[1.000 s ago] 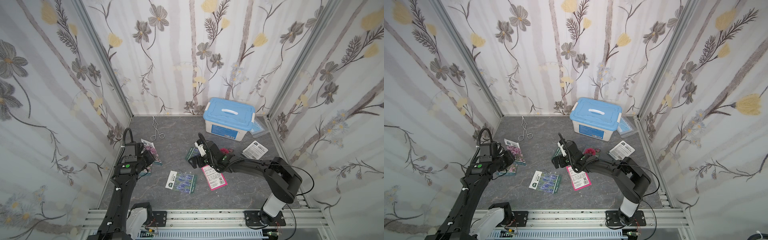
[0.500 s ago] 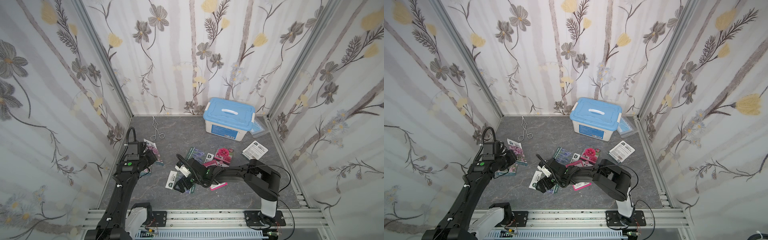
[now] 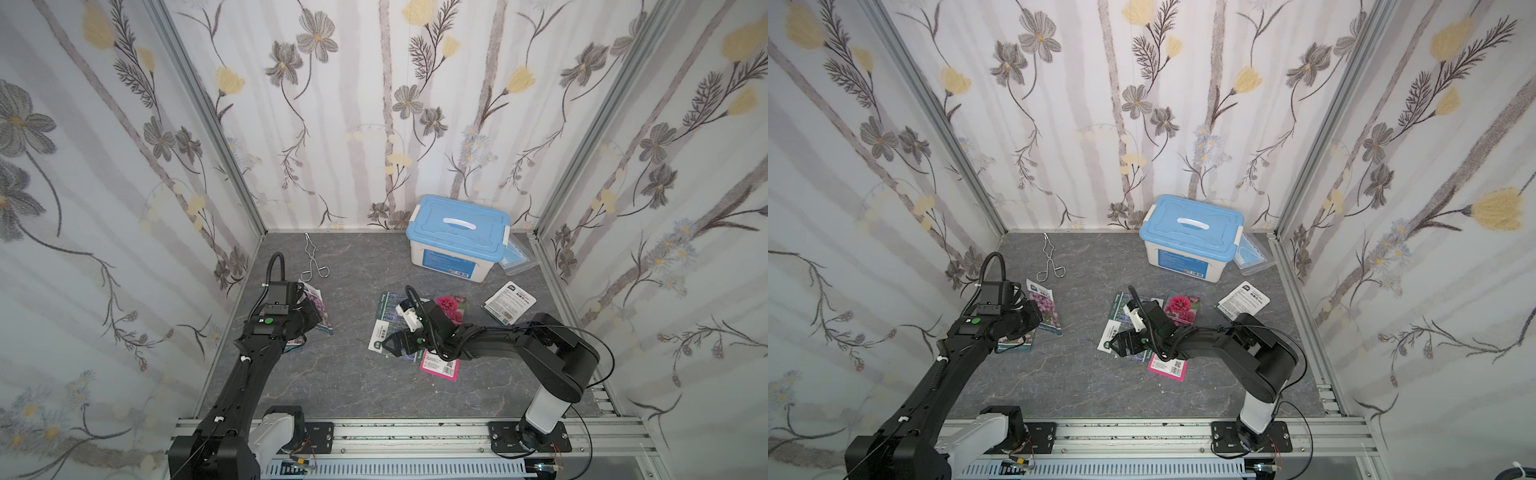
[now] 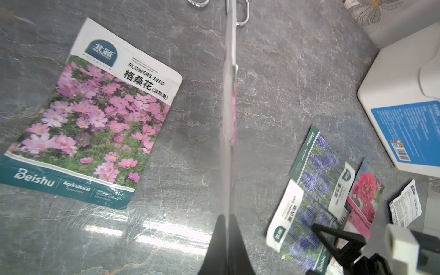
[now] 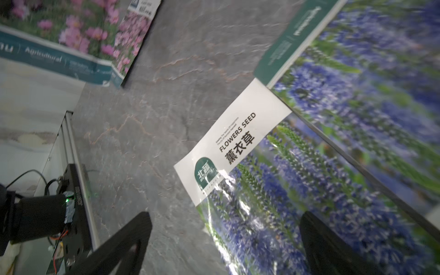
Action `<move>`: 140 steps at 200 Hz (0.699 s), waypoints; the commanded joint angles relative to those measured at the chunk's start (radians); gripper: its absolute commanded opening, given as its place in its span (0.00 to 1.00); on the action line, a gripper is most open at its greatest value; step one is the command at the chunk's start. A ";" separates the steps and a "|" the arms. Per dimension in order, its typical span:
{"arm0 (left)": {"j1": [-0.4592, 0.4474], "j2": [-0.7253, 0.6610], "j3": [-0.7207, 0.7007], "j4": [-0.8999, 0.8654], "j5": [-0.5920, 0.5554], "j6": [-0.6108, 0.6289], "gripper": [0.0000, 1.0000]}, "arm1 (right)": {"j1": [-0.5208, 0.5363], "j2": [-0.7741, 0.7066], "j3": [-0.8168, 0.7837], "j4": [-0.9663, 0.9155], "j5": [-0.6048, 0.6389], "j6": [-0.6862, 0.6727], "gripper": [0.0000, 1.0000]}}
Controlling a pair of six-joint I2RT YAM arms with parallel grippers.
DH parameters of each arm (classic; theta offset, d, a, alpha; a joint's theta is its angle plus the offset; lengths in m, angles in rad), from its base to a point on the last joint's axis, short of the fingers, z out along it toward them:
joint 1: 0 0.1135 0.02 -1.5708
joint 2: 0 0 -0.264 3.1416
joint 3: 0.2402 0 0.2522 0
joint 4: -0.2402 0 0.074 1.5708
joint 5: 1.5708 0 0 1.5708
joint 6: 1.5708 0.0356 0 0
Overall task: Arrange the seed packets in a row
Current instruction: Move the seed packets from the center of the board, then place the seed packet at the center of the board.
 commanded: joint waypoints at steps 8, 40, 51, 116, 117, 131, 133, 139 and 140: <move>-0.061 0.049 0.019 0.053 0.014 0.018 0.00 | -0.085 -0.078 -0.057 -0.093 0.137 0.033 1.00; -0.161 0.123 0.041 0.096 0.062 0.033 0.00 | -0.096 -0.205 -0.078 -0.113 0.240 0.026 1.00; -0.188 0.146 0.046 0.100 0.074 0.034 0.00 | -0.096 -0.258 -0.090 -0.109 0.265 0.026 1.00; -0.208 0.193 -0.026 0.105 0.126 0.015 0.00 | -0.103 -0.463 -0.102 -0.159 0.307 -0.003 1.00; -0.208 0.193 -0.027 0.104 0.126 0.015 0.00 | -0.103 -0.463 -0.102 -0.159 0.306 -0.003 1.00; -0.208 0.221 -0.047 0.120 0.140 0.003 0.00 | -0.103 -0.474 -0.108 -0.152 0.301 -0.003 1.00; -0.208 0.224 -0.048 0.119 0.142 0.002 0.00 | -0.103 -0.475 -0.110 -0.152 0.300 -0.004 1.00; -0.208 0.234 -0.055 0.117 0.135 -0.002 0.00 | -0.103 -0.476 -0.111 -0.150 0.301 -0.002 1.00; -0.209 0.236 -0.056 0.116 0.134 -0.002 0.00 | -0.103 -0.476 -0.111 -0.150 0.301 -0.002 1.00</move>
